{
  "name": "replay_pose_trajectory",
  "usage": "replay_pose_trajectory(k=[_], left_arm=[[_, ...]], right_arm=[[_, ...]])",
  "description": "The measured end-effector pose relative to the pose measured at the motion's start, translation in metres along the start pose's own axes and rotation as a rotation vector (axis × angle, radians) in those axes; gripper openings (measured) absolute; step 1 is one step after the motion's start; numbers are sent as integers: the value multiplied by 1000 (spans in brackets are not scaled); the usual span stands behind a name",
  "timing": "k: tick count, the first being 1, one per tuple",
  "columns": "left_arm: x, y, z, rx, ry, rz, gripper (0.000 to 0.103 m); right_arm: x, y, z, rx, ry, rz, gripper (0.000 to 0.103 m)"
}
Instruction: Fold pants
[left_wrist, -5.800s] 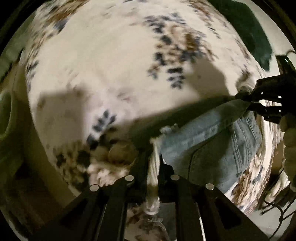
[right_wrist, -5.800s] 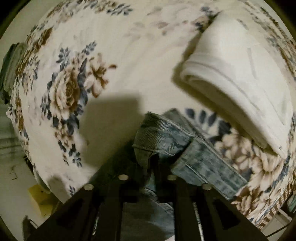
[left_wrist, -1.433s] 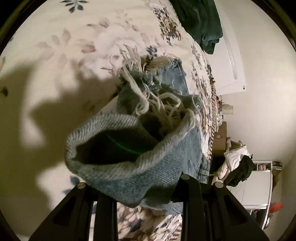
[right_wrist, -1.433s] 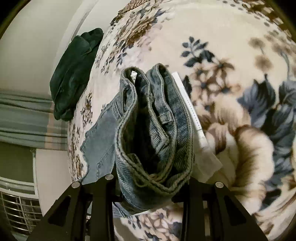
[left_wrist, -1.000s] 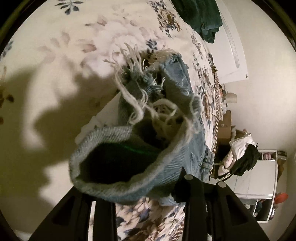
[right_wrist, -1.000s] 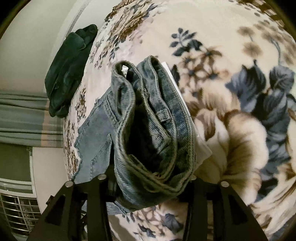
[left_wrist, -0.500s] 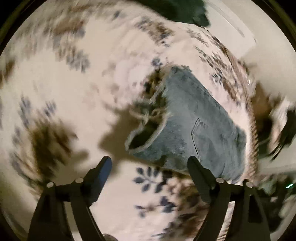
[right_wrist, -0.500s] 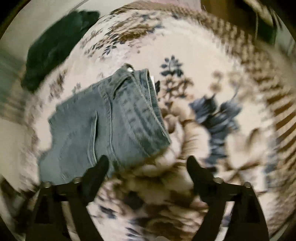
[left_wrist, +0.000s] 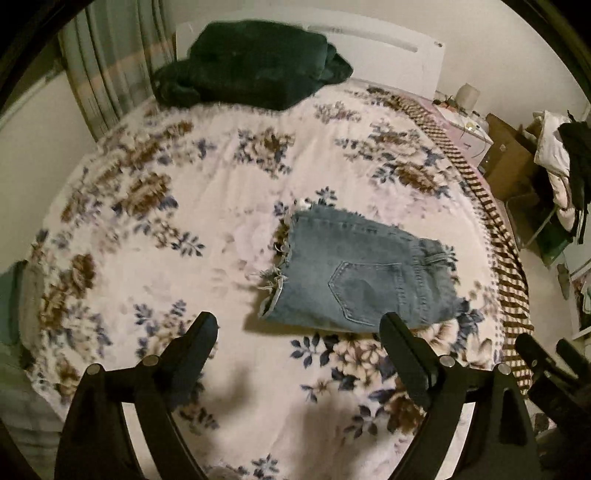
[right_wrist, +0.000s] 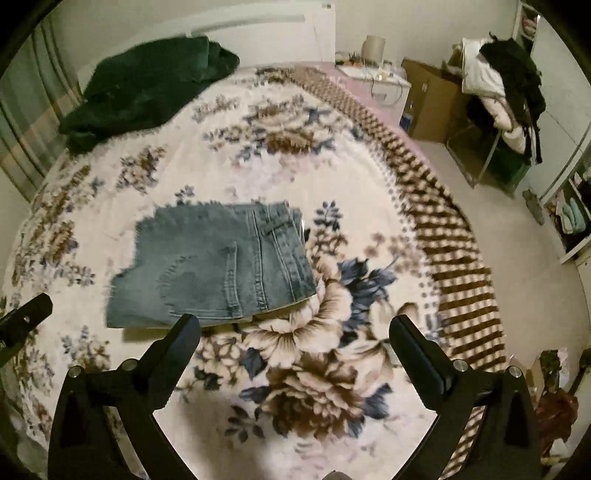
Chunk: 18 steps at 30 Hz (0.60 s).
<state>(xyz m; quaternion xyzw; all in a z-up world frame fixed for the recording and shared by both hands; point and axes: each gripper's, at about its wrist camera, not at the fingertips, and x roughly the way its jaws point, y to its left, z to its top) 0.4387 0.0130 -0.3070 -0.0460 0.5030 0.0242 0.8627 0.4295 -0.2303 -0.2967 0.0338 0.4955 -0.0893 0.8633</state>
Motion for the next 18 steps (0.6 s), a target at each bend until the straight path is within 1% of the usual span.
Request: replay_pose_trajectory(k=[6, 8, 12, 15, 18], left_arm=[[-102, -10, -16, 49, -87, 20, 90], [-132, -11, -23, 53, -112, 19, 90], [-194, -14, -41, 47, -160, 16, 90], [-235, -15, -54, 34, -188, 6, 90], [-266, -15, -66, 27, -210, -4, 90]], right_arm=[[-106, -15, -9, -2, -68, 17, 103], [-148, -21, -15, -5, -98, 29, 103], [-214, -31, -30, -17, -140, 46, 103], [-270, -37, -43, -43, -186, 58, 103], [-315, -39, -56, -61, -221, 60, 103]])
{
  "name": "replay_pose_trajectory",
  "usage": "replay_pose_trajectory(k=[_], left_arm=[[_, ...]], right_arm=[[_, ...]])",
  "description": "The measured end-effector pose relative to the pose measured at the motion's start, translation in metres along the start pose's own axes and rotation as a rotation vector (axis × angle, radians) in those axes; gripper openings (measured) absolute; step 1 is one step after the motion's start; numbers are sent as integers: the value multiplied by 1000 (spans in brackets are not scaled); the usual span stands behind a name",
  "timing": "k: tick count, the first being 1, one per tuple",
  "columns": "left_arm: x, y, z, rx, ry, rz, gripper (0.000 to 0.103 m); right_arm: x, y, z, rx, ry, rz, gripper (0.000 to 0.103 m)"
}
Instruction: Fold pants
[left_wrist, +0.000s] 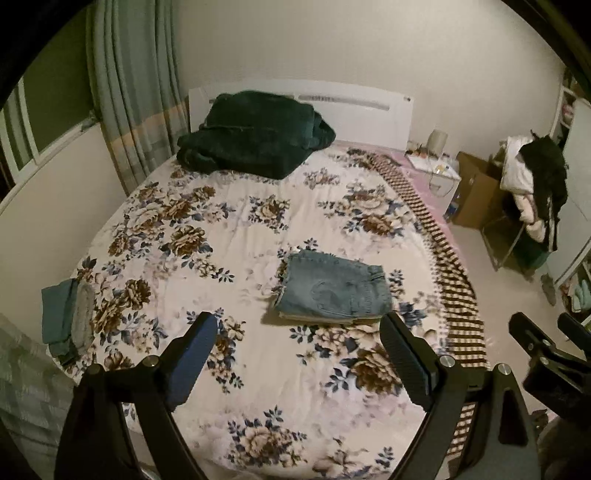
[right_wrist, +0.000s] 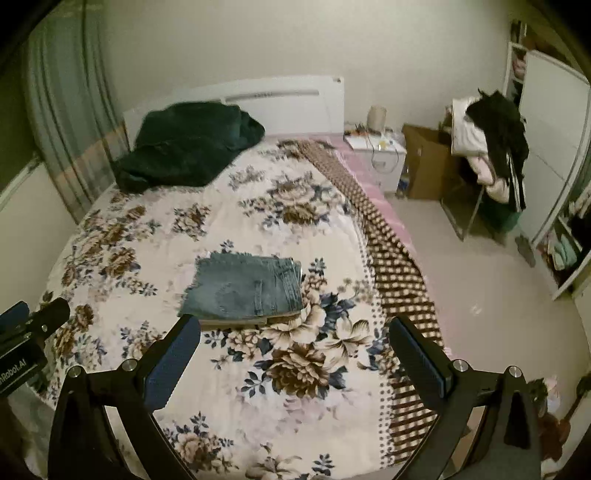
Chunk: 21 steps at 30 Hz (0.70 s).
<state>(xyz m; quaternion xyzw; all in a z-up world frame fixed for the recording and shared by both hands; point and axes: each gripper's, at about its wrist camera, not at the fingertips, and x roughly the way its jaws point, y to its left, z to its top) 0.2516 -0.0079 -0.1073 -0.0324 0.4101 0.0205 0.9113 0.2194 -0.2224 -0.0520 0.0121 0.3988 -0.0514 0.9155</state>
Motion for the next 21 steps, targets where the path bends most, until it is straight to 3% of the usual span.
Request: replay_pose_trajectory(k=[12, 17, 21], left_arm=[[-95, 15, -6, 15, -80, -11, 90], [-112, 21, -11, 31, -80, -15, 90], [-120, 21, -15, 36, -93, -9, 101]], right_arm=[[-163, 15, -5, -28, -125, 3, 103], [-202, 26, -9, -13, -147, 7, 103], [-210, 34, -9, -15, -137, 15, 103]])
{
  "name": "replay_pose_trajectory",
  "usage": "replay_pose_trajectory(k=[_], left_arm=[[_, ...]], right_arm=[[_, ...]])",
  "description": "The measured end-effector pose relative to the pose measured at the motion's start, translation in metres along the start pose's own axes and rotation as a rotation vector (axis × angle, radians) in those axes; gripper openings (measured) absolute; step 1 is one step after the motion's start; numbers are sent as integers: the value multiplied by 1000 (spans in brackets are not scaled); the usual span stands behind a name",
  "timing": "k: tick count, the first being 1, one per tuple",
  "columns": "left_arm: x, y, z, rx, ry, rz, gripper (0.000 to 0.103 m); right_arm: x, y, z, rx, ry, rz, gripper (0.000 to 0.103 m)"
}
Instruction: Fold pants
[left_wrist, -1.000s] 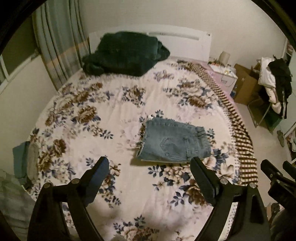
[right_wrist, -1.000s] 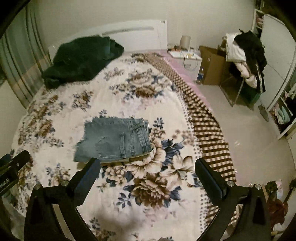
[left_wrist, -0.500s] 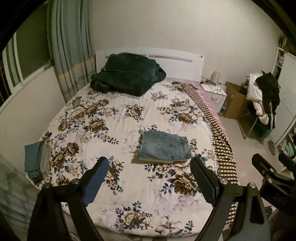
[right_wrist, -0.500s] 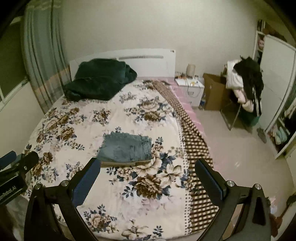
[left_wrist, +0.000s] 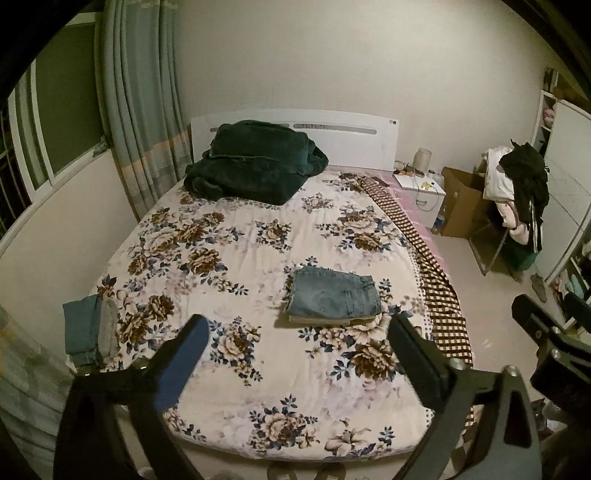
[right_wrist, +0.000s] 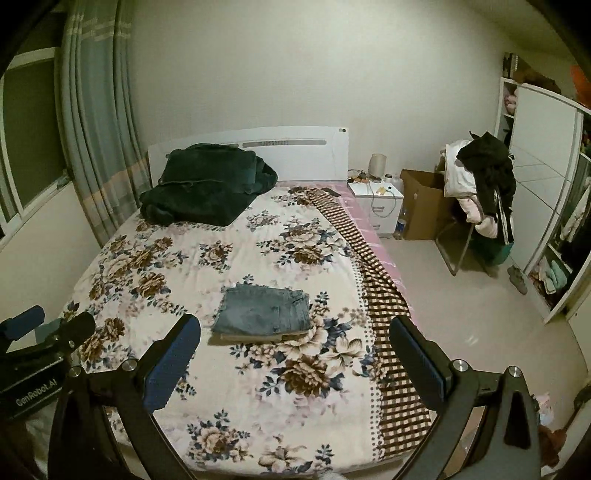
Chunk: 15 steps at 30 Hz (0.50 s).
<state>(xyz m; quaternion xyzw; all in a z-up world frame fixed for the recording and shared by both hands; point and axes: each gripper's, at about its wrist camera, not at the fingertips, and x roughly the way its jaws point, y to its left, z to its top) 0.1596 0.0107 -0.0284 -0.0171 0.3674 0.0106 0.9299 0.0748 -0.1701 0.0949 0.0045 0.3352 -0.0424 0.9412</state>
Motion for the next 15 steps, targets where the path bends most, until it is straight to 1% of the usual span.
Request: replay_pose_trajectory(k=[3, 6, 11, 15], left_arm=[[-6, 2, 0, -6, -16, -1, 101], [-10, 3, 0, -11, -24, 7, 101], [-12, 2, -2, -10, -21, 23, 101], [-12, 0, -4, -6, -14, 21, 101]], right_arm=[[-5, 3, -1, -5, 4, -13, 103], [-3, 4, 0, -5, 12, -6, 103], [5, 3, 4, -8, 15, 1, 103], [11, 5, 8, -9, 16, 11, 103]])
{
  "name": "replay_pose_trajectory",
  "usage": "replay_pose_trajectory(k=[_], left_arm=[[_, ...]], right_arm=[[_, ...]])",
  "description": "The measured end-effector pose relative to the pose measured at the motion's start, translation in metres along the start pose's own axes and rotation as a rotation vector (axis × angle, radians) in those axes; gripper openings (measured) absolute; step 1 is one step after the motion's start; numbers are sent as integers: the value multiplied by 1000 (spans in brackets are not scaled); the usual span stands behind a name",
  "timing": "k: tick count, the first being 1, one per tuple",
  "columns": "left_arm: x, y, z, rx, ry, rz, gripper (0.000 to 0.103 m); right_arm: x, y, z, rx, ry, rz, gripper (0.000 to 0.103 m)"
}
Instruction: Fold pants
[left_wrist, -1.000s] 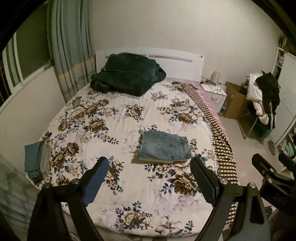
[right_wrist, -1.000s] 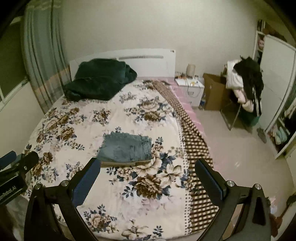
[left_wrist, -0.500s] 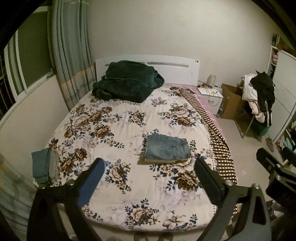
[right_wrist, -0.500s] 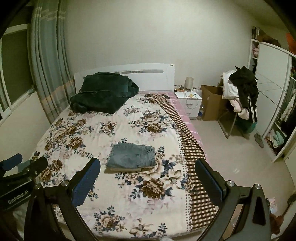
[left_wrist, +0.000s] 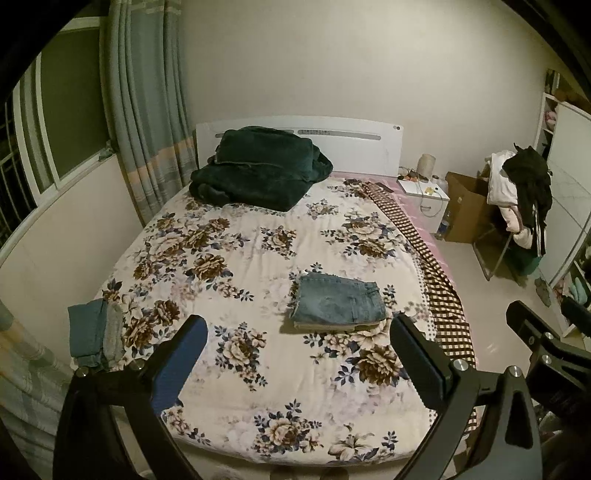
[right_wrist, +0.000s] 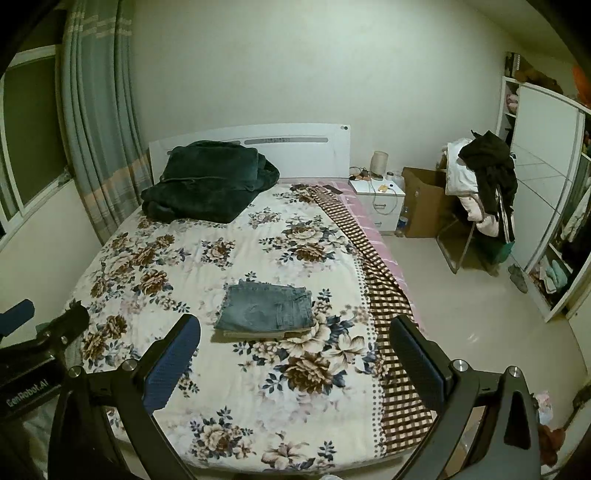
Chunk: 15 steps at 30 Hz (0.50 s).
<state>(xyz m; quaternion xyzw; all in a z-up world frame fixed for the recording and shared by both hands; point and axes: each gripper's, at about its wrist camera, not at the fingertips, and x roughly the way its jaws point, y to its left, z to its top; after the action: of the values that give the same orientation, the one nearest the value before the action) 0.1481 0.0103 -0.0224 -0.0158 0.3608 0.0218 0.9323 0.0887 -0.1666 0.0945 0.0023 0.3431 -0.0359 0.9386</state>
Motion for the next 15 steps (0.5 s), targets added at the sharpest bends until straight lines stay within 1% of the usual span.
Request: replay_pose_trajectory(k=[2, 15], left_arm=[[-1, -1, -1, -2, -1, -4, 101], [1, 0, -1, -8, 7, -12, 101]], right_arm=[[2, -2, 2, 3, 6, 9, 103], [11, -7, 2, 8, 19, 1, 103]])
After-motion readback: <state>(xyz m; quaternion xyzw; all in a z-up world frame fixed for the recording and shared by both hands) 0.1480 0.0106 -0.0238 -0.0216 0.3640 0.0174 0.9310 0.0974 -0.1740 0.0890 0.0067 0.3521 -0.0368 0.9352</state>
